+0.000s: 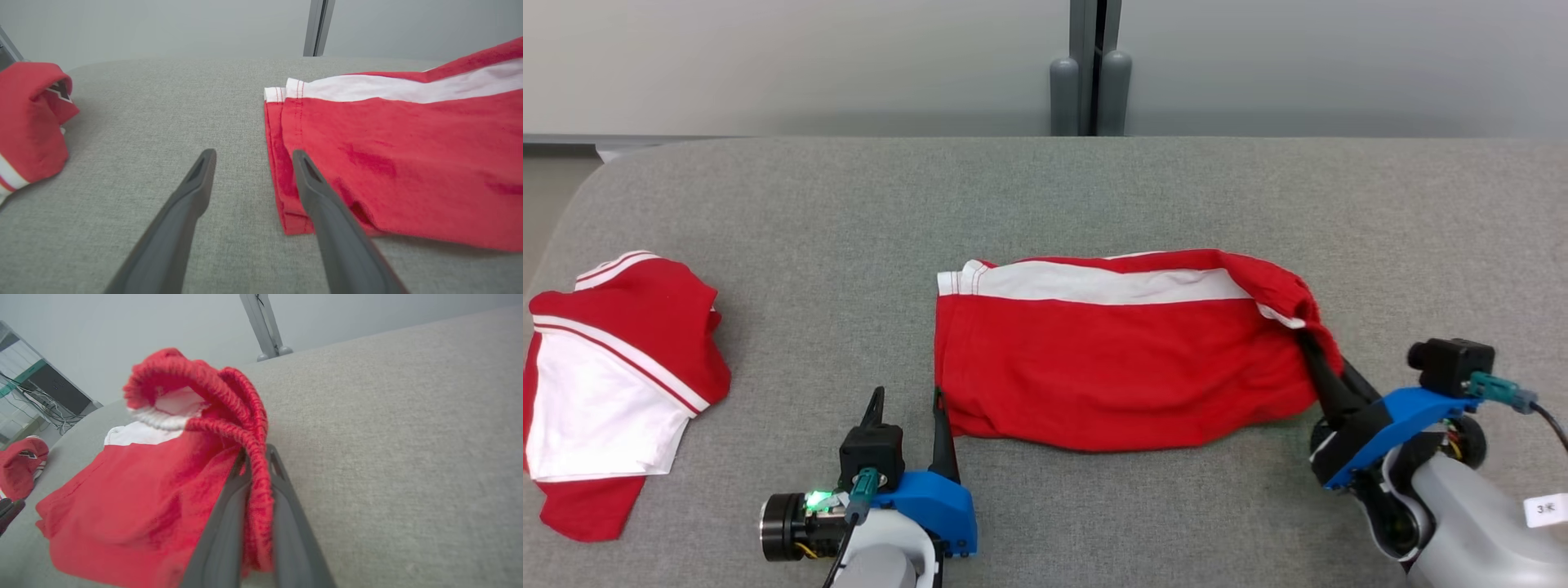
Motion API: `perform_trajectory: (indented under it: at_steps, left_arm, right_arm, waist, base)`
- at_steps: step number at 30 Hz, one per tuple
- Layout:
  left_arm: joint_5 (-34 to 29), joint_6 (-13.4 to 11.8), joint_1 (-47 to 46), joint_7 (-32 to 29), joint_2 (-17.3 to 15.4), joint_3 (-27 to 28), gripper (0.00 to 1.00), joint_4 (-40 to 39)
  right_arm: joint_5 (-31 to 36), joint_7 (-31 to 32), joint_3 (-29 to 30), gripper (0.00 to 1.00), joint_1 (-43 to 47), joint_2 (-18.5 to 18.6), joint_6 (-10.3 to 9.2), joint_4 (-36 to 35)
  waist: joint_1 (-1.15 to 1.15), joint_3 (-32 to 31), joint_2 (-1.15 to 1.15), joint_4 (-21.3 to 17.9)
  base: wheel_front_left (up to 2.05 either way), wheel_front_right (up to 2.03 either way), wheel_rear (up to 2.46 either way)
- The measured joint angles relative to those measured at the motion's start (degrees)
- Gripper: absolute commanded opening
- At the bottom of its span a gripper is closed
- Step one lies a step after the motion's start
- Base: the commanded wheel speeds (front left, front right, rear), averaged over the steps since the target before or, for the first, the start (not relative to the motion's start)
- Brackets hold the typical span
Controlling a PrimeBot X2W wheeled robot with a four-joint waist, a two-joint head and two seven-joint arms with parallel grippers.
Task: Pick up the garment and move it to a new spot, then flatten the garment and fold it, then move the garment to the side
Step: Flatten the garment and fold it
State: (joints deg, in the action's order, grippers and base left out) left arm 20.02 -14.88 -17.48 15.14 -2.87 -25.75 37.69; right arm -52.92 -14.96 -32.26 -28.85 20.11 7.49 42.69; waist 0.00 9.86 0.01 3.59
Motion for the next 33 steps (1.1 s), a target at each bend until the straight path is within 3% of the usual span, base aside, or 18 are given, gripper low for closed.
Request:
perform_trajectory:
  at_steps: [5, 11, 20, 21, 22, 23, 28, 33]
  left_arm:
    - [1.02, 0.37, 1.33, 0.00, 0.00, -0.93, 1.00, -0.52]
    - [2.67, 0.62, 1.85, 0.00, 0.00, -3.31, 1.00, -0.82]
    - [4.50, 0.73, 2.00, 0.00, 0.00, -9.82, 1.00, -0.76]
    - [4.69, 0.71, 1.99, 0.00, -0.04, -10.43, 1.00, -0.76]
    - [4.77, 0.69, 1.99, 0.00, -0.05, -10.95, 1.00, -0.78]
    - [5.11, 0.37, 1.98, 0.00, -0.07, -11.51, 1.00, -0.85]
    - [5.89, -0.97, 1.90, 0.00, -0.04, -12.03, 1.00, -1.11]
    - [5.47, -1.81, 1.69, 0.01, 0.01, -10.48, 1.00, -1.71]
  right_arm:
    - [-2.33, 1.22, -5.22, 0.00, 0.22, -0.66, -0.01, -6.82]
    - [-5.98, 5.60, -11.34, 0.00, -0.50, -2.14, -0.01, -13.07]
    - [-4.50, 4.48, -12.59, 0.00, -4.72, -5.76, -0.01, -4.28]
    - [-4.55, 4.02, -12.25, 0.28, -5.13, -6.24, -0.01, -3.03]
    - [-4.52, 3.61, -12.09, 0.82, -5.49, -6.69, -0.01, -1.77]
    - [-4.28, 3.13, -12.24, 1.00, -5.87, -7.08, -0.01, -1.10]
    - [-4.36, 0.92, -12.63, 1.00, -7.30, -9.10, 0.00, -2.31]
    - [-1.08, 0.08, -8.16, 1.00, -7.60, -6.81, -0.01, -3.49]
  waist:
    - [0.00, -1.29, 0.00, 0.59]
    - [0.00, -2.13, 0.00, 4.35]
    - [0.00, -2.12, 0.00, 13.35]
    - [0.00, -1.89, 0.00, 14.21]
    - [0.00, -1.62, 0.00, 14.97]
    - [0.00, -1.29, 0.00, 15.62]
    - [0.01, 0.09, 0.00, 16.12]
    - [0.00, 0.00, 0.00, 12.78]
  base:
    - [0.00, 0.00, 0.00]
    - [0.00, 0.00, 0.00]
    - [0.00, 0.00, 0.00]
    - [0.00, 0.00, 0.00]
    - [0.00, 0.00, 0.00]
    - [0.00, 0.00, 0.00]
    - [0.00, 0.00, 0.00]
    - [0.00, 0.00, 0.00]
